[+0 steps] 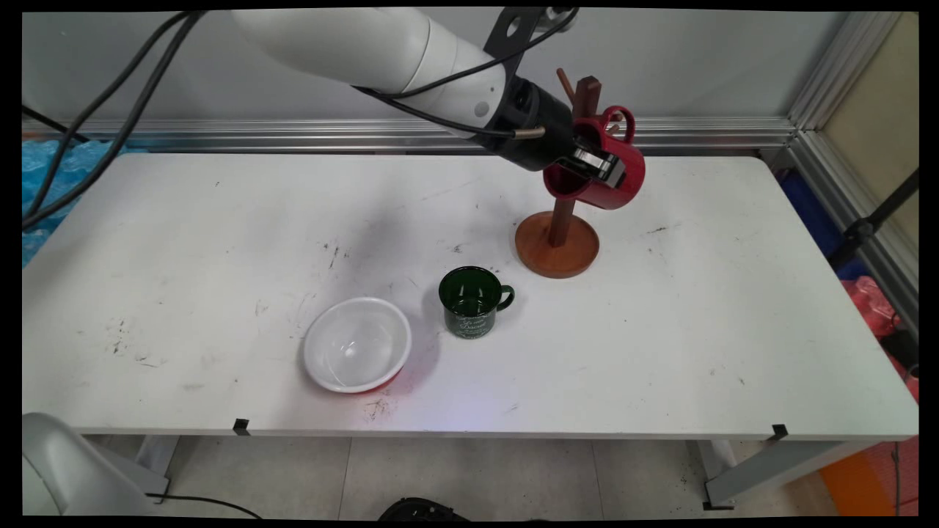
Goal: Place the picked object on the table
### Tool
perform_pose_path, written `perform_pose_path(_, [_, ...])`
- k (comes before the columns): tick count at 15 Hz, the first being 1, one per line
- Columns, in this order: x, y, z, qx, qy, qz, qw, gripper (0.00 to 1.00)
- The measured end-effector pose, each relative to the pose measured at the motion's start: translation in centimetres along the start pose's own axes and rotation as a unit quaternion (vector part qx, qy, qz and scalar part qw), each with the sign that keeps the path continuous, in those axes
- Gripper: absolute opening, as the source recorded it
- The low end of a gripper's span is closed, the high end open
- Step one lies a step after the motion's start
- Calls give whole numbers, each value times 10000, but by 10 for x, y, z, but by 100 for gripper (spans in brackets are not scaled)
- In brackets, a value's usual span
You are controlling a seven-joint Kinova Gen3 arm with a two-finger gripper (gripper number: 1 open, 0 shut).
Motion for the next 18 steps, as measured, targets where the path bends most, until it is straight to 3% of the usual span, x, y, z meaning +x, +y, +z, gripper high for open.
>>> perform_pose_path(18, [-12,24,-24,-192,-106,136,9997,0])
